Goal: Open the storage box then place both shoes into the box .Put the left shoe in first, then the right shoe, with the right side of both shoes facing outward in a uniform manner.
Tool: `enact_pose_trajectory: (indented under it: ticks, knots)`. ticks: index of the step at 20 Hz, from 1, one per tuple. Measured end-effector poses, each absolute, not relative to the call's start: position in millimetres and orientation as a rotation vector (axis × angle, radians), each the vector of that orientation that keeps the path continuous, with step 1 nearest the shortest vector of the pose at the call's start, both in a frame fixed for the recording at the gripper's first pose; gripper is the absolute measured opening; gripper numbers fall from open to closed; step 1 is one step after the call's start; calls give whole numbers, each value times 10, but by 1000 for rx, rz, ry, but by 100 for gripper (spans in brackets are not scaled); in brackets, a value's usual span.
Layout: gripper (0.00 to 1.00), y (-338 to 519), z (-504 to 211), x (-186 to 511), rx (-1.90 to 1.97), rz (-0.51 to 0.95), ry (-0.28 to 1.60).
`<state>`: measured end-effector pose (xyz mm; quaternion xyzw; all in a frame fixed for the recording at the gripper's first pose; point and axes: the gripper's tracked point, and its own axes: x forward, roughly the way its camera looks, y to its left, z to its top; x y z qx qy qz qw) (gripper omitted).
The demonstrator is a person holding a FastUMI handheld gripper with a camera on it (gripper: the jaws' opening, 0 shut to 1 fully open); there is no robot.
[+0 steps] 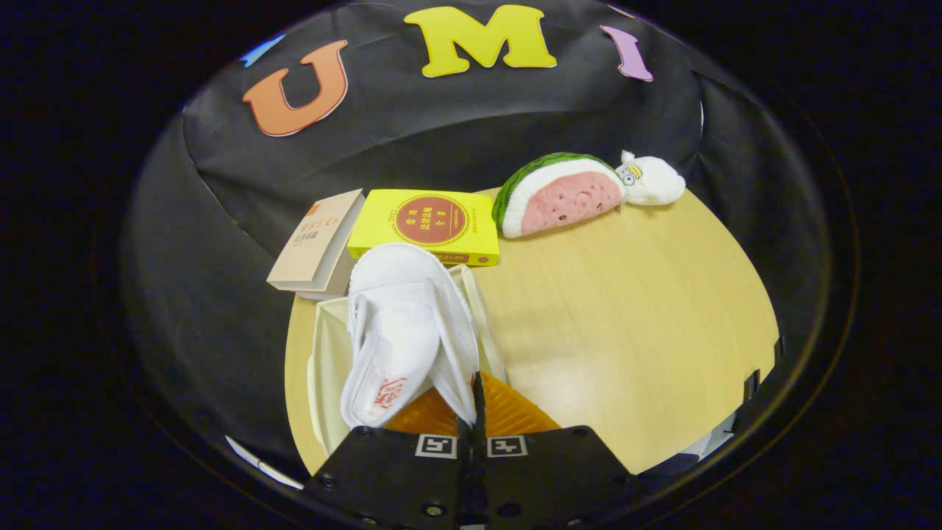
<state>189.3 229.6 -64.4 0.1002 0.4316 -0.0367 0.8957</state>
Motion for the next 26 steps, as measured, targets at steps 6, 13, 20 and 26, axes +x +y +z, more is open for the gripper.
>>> enact_pose_trajectory:
  ticks: [6,13,20,26]
  knots:
    - [12,2327,-707,1917,230,-19,849]
    - [59,2263,-574,1731,248,59,785]
    - [94,1562,-253,1585,174,3,585]
    - [96,801,58,1343,113,-50,357]
